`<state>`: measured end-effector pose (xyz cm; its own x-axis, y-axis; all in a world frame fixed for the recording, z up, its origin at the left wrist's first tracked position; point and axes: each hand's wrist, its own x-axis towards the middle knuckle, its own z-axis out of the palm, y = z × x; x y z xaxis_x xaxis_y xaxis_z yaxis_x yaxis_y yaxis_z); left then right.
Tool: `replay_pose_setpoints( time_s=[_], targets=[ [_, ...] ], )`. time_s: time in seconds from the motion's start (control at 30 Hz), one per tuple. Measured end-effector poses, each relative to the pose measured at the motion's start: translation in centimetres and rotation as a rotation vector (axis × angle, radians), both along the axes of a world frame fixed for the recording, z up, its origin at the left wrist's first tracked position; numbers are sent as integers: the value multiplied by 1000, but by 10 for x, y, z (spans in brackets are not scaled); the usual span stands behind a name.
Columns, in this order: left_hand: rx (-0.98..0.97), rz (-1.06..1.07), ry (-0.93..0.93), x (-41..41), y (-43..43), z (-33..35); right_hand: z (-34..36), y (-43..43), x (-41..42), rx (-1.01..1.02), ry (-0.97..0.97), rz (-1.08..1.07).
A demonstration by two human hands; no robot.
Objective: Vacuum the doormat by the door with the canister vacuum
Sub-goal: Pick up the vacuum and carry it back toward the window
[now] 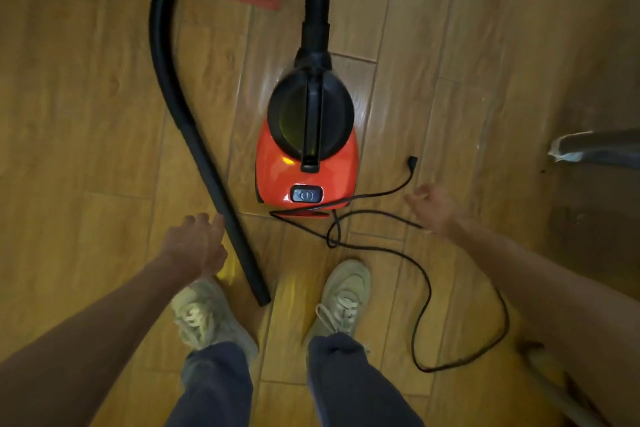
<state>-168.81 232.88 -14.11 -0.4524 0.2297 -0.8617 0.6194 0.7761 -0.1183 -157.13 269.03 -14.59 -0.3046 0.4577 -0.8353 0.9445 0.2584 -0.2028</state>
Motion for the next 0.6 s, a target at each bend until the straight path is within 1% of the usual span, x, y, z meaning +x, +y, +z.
replay_pose_setpoints(
  time_s=[0.07,0.13,0.2,0.27,0.37,0.43,0.5,0.6],
  targets=[
    [-5,29,29,-3,-5,-30,-29,1,-6,6,-24,-178],
    [3,83,67,-6,-10,-56,-48,0,-13,-44,-65,-392],
    [7,146,107,-8,-15,-77,-66,2,-19,-104,-102,-523],
    [8,181,151,-7,-20,-94,-83,5,-24,-129,-131,-563],
    [19,174,210,-6,-23,-115,-103,6,-33,-92,-133,-613],
    [41,205,242,-9,-22,-126,-112,5,-38,-70,-140,-632],
    [66,335,255,-14,-20,-136,-120,3,-43,-67,-137,-654],
    [145,631,262,-23,-15,-151,-131,4,-49,-65,-103,-728]
  ],
)
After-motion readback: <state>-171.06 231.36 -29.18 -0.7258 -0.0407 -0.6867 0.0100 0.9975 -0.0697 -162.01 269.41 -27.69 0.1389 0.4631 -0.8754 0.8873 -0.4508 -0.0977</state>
